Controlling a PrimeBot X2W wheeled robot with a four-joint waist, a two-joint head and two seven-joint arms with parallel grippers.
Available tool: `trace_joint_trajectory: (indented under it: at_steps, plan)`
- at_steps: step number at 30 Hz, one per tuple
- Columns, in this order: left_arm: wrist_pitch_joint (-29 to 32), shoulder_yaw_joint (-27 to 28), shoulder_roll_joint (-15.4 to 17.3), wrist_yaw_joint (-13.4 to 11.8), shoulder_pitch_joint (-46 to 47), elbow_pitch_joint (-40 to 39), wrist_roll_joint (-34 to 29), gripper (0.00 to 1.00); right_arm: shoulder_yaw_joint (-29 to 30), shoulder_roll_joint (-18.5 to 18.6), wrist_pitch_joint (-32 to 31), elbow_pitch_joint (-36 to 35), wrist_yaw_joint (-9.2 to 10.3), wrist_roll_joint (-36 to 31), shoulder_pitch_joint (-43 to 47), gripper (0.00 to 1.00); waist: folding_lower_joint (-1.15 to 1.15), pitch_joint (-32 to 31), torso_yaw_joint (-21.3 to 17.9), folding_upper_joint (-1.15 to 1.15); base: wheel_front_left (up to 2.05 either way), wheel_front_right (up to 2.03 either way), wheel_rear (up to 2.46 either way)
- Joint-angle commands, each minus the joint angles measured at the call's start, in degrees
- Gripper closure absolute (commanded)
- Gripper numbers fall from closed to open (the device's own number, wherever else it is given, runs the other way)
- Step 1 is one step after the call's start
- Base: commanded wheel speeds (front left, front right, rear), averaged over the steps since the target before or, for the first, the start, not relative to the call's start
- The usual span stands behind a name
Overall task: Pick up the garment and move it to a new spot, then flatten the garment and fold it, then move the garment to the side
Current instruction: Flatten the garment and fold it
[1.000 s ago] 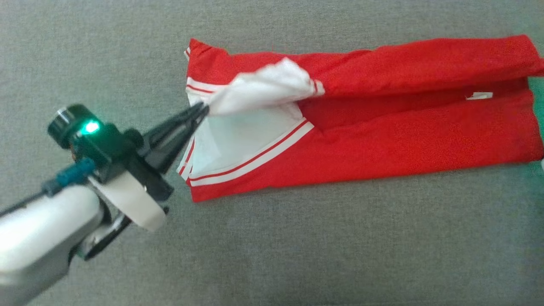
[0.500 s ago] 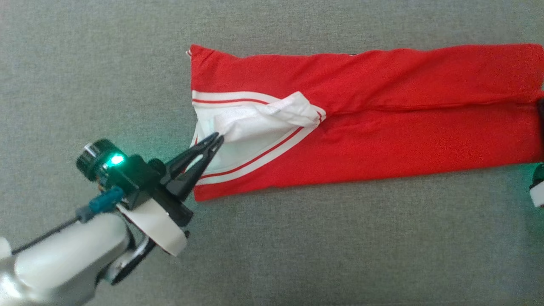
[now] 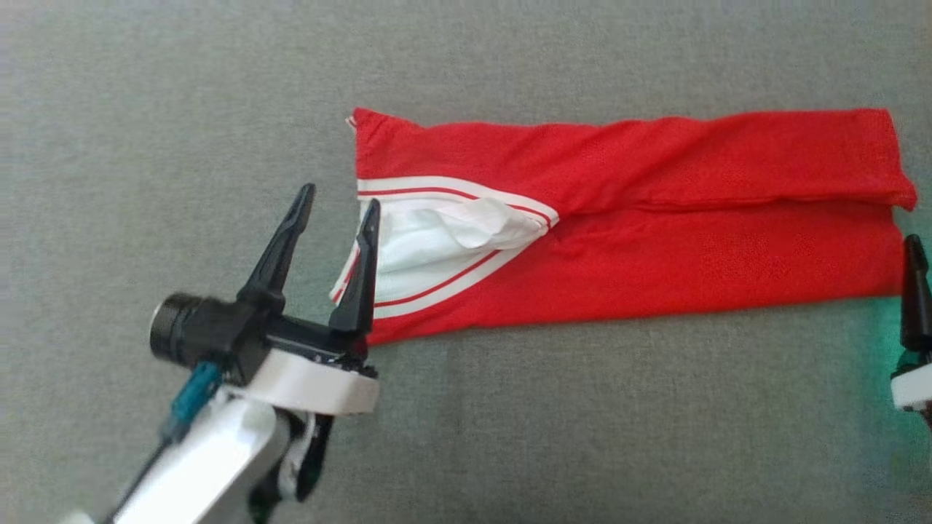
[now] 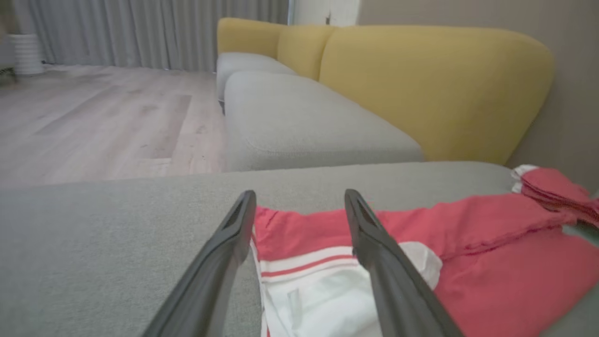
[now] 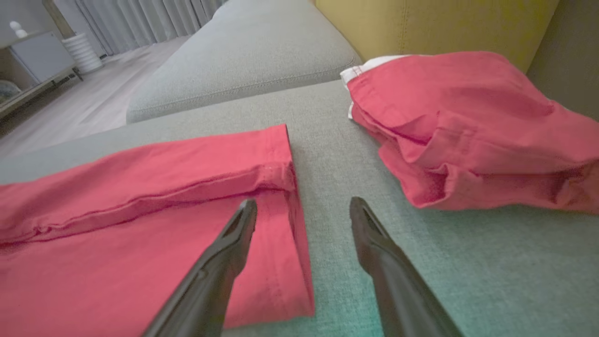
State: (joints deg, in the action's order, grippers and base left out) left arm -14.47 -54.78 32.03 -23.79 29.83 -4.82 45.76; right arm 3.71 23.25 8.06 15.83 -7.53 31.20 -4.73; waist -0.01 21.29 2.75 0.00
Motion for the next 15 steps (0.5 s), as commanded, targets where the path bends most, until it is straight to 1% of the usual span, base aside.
trace_joint_trajectory:
  at_steps: [1,4,6,8,11,15]
  plan:
    - [-0.50,7.07,-1.61,-0.73,-3.63,-2.31,-3.51,0.00,0.69,0.86,0.33,-1.87,0.04,-0.47,0.31,0.00,0.01,-1.40,1.18,0.00,0.00,0.00,0.00]
    - [-0.51,15.27,-7.43,-0.67,-10.37,-3.64,-9.30,0.00,3.18,-0.21,-0.35,-0.82,0.04,-2.03,-0.70,0.00,0.01,-2.21,2.66,0.00,0.00,0.00,0.00]
    - [-0.51,19.47,-10.92,0.15,-14.12,-3.85,-12.99,0.00,5.01,-0.83,-1.10,0.33,0.04,-2.80,-2.09,0.00,0.01,-2.48,3.76,0.00,0.00,0.00,0.00]
    - [-0.51,22.47,-13.98,1.75,-16.92,-3.72,-16.26,0.00,6.95,-1.37,-1.95,1.89,0.04,-4.40,-3.69,0.00,0.01,-2.59,4.80,0.00,0.00,0.00,0.00]
    - [-0.52,25.22,-17.41,4.80,-19.79,-2.62,-20.24,0.00,8.78,-1.69,-3.79,4.75,0.04,-7.24,-6.10,0.00,0.01,-2.72,6.09,0.00,0.00,0.00,0.00]
    - [-0.52,28.14,-20.95,8.55,-22.00,-1.04,-24.05,0.00,10.41,-2.50,-5.90,9.59,0.04,-9.49,-7.88,0.00,0.01,-2.96,7.36,0.00,0.00,0.00,0.00]
